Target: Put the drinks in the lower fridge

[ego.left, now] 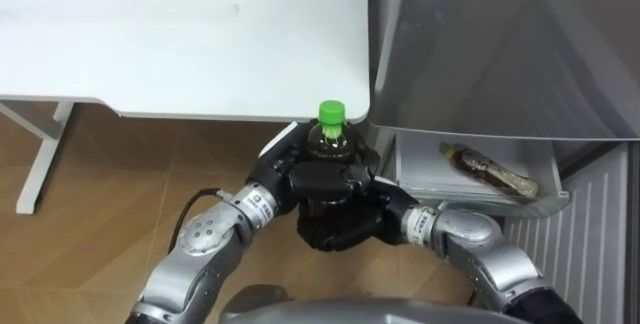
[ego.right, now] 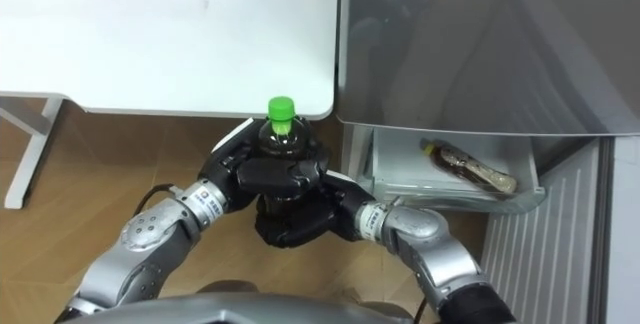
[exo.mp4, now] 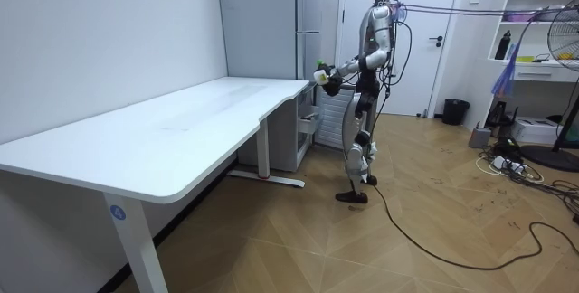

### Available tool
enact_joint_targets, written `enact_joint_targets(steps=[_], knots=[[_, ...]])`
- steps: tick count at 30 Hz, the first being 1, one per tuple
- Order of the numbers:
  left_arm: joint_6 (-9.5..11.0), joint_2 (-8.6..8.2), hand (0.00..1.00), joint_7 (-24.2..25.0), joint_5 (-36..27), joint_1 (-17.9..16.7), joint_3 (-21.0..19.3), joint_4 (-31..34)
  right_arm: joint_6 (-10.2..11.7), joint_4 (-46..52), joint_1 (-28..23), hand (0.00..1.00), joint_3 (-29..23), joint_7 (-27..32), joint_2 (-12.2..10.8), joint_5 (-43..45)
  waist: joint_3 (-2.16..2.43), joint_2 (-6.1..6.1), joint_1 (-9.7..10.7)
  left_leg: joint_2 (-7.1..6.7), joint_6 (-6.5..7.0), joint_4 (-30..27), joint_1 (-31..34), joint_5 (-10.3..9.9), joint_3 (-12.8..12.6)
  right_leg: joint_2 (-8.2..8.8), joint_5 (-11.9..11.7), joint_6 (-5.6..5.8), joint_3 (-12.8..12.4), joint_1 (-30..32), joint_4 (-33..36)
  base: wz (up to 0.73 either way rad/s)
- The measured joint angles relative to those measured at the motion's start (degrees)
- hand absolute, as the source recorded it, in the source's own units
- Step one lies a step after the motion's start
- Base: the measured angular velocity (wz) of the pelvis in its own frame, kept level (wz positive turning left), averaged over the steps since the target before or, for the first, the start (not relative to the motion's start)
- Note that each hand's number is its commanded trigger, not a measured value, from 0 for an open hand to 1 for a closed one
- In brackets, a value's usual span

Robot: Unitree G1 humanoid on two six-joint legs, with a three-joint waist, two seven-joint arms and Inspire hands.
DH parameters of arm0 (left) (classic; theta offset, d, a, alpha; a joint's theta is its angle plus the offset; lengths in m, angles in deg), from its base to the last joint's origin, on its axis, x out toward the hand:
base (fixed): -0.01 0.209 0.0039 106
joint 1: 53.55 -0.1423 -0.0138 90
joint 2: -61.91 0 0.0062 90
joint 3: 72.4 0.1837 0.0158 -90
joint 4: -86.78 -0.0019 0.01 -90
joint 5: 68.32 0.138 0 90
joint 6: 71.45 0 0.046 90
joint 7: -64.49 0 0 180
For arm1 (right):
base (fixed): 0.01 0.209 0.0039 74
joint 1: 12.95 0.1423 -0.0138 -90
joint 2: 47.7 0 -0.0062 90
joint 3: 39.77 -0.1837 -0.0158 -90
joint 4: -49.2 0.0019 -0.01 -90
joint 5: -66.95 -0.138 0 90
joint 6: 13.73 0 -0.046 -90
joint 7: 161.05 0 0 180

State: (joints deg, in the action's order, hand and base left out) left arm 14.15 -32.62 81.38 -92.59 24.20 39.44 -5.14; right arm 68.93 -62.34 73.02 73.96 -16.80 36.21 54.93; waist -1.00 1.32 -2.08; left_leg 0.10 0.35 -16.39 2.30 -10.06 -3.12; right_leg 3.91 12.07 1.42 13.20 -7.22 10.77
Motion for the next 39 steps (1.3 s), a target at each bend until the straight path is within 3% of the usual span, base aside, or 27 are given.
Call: enact_joint_targets(steps=[2,3,4,23,30,39], knots=[[0.14,-0.04,0.51,0.03,-0.82,0.0,0.0,-0.31,0.0,-0.26,0.0,1.0,0.19,0.01,0.0,-0.34,-0.06,0.1,0.0,0.0,0.0,0.08,0.04,0.0,-0.01,0.0,-0.01,0.0,0.0,0.06,0.01,0.0],[0.18,-0.02,0.19,0.03,-0.89,0.0,0.0,-0.33,0.0,-0.29,0.0,1.0,0.24,0.04,0.0,-0.37,-0.06,0.1,-0.01,0.0,0.0,0.09,0.04,-0.01,-0.01,0.0,-0.01,0.0,0.0,0.06,0.01,0.0],[0.34,0.0,0.0,0.03,-0.88,0.0,0.01,-0.33,-0.01,-0.32,0.0,1.0,0.35,0.13,0.0,-0.41,-0.08,0.13,-0.01,-0.01,0.0,0.1,0.05,-0.01,-0.01,0.01,-0.01,0.0,0.0,0.09,0.01,0.0],[2.32,0.34,0.0,-0.16,-0.73,0.05,0.06,-0.34,-0.26,-0.33,-0.02,1.0,1.41,0.06,0.09,-4.05,-0.12,-0.23,0.02,0.01,-0.04,0.34,0.09,-0.03,-0.09,0.0,-0.02,0.0,-0.02,0.3,0.04,0.0],[2.33,0.34,0.0,-0.42,0.24,0.08,-0.02,-0.23,-0.26,-0.33,-0.02,1.0,1.92,0.07,0.19,-4.05,0.42,-1.16,0.21,-0.03,-0.04,0.6,0.13,-0.02,0.02,0.0,-0.02,0.0,0.17,0.2,0.05,0.0],[2.32,0.42,0.0,-0.6,0.23,0.49,-0.26,-0.22,-0.26,-0.29,-0.01,1.0,1.88,0.1,0.17,-4.13,0.37,-1.21,0.21,-0.03,-0.05,0.51,0.65,-0.02,0.12,0.02,-0.02,0.0,0.39,0.29,0.05,0.0]])
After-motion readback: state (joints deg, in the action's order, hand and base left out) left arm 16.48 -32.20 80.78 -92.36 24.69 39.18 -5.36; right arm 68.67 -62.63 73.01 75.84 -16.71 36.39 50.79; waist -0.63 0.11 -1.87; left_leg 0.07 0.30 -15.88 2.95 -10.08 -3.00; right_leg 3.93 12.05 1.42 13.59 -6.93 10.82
